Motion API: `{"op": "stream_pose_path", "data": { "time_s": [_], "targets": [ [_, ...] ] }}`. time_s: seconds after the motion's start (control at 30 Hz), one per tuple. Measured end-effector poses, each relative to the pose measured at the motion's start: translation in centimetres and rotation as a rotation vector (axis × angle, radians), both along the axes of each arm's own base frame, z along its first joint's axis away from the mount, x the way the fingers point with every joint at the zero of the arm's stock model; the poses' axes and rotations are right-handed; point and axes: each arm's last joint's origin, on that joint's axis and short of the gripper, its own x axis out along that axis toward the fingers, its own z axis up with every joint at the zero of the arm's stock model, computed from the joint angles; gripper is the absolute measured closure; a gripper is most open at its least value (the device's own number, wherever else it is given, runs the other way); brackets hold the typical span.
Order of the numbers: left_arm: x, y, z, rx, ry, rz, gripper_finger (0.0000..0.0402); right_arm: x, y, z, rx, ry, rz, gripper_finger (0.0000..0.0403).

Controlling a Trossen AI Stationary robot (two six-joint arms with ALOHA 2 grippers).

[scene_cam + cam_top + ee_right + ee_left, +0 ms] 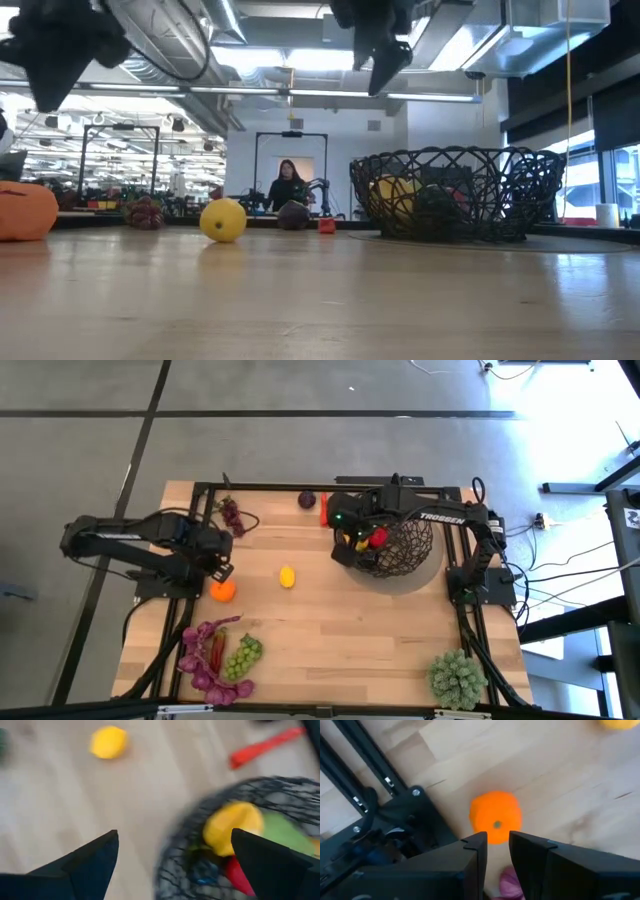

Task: Build produce basket
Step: Put the orange into the black wire basket

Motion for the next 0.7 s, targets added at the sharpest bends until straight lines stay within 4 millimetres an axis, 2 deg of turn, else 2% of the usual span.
{"op": "stream_pose_path", "data": {
  "time_s": [0.17,0.37,0.5,0.7],
  "targets": [
    [-0.1,-0.6,-2.2,0.008,0.06,-0.087,0.0331,0.8,0.4,0.4,0.089,-0.102,0.086,0.0028],
    [0.9,-1.4,-4.4,0.006,-0.011,-0.153,0.0331,1.5,0.5,0.7,0.112,-0.181,0.115,0.0028],
    [1.5,-2.0,-4.8,0.004,-0.079,-0.193,0.0331,1.6,0.5,0.8,0.118,-0.194,0.098,0.0028],
    [1.5,-2.4,-4.8,0.01,-0.084,-0.227,0.0331,1.6,0.5,0.8,0.118,-0.196,0.099,0.0028]
  ]
}}
